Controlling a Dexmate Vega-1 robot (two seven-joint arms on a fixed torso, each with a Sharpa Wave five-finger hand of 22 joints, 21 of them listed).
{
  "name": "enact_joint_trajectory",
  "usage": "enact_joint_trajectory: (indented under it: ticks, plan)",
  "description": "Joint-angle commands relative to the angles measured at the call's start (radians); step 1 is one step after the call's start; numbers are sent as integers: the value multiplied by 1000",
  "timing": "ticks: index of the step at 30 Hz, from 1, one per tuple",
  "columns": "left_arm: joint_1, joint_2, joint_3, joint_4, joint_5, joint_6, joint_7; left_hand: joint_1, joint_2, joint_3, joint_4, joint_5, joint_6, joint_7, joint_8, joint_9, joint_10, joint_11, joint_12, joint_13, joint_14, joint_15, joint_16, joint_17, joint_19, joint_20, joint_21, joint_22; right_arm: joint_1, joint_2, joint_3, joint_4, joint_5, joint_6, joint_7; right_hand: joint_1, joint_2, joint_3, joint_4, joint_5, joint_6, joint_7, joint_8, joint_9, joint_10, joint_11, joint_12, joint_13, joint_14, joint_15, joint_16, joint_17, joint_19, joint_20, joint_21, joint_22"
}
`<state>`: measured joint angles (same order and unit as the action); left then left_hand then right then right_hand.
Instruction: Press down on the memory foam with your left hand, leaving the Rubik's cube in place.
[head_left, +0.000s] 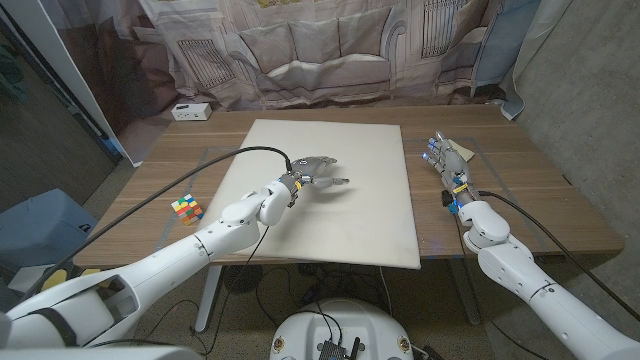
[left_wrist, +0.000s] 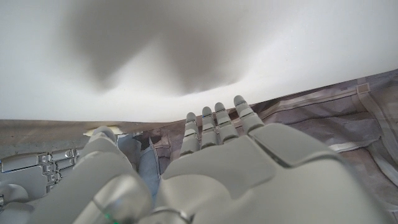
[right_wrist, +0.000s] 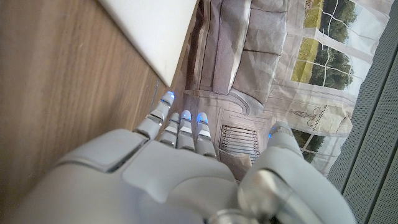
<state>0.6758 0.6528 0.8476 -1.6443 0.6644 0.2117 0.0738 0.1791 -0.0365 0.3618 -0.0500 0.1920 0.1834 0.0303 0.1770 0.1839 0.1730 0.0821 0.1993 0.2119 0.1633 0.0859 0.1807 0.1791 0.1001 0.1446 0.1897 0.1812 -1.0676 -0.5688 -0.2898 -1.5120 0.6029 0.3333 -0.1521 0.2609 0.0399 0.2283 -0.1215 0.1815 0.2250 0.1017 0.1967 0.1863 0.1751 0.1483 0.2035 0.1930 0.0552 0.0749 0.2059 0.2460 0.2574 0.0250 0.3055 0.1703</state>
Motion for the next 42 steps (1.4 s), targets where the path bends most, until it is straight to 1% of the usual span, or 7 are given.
enact_joint_trajectory:
  ticks: [1,4,7,12,26,37,42]
  plan:
    - [-13,-5,14,8,1,11,-25,-8,4,-2,-1,-2,-12,1,0,2,-5,0,-3,1,-5,2,-1,5,-1,-6,0,2,1,1,2,-1,4,0,-1,4,12,1,-5,-1,6,-8,1,3,11,0,3,2,6,6,5,2,5,3,-2,1]
    - [-13,-5,13,9,-3,12,-23,-11,3,-4,0,-2,-16,0,1,2,-8,-3,-2,1,-10,2,-1,5,-5,5,0,2,2,2,2,0,4,0,-3,4,12,1,-5,-1,5,-8,1,3,12,-1,3,2,6,5,5,2,5,3,-3,1]
    - [-13,-4,14,10,-6,12,-24,-12,3,-5,0,-2,-17,-1,2,2,-10,-3,-2,1,-11,3,-1,5,-5,9,1,2,5,1,1,5,2,3,1,4,12,1,-5,-1,5,-9,1,3,12,-1,3,2,7,5,6,1,6,3,-4,1]
    - [-17,-7,18,18,-9,8,-28,-14,3,-6,0,-2,-19,-4,2,2,-12,0,-1,1,-12,3,0,5,-5,10,1,1,5,1,1,4,1,1,-1,4,12,1,-6,-1,6,-8,1,3,13,0,3,2,7,2,6,0,7,1,-6,1]
    - [-23,-13,32,32,-12,9,-36,-17,2,-8,0,-2,-18,-3,6,2,-16,2,1,1,-15,4,2,5,-6,8,3,1,3,1,4,-2,5,-5,-6,5,13,0,-6,-1,7,-8,1,3,15,-1,3,2,7,1,6,-1,9,0,-10,1]
    - [-24,-17,42,38,-13,20,-50,-19,3,-9,-1,-2,-26,-6,5,2,-20,-2,1,0,-18,4,2,5,-5,13,4,1,9,6,3,13,15,-3,5,6,13,0,-7,-2,5,-9,0,3,20,1,4,2,9,3,6,-3,12,2,-14,1]
    - [-26,-18,47,40,-12,24,-56,-19,4,-9,-1,-1,-25,-7,7,2,-22,-2,2,0,-19,6,3,4,5,22,9,1,15,8,-1,25,13,5,15,6,14,0,-8,-2,5,-9,0,3,20,-1,4,2,10,3,6,-4,13,1,-15,1]
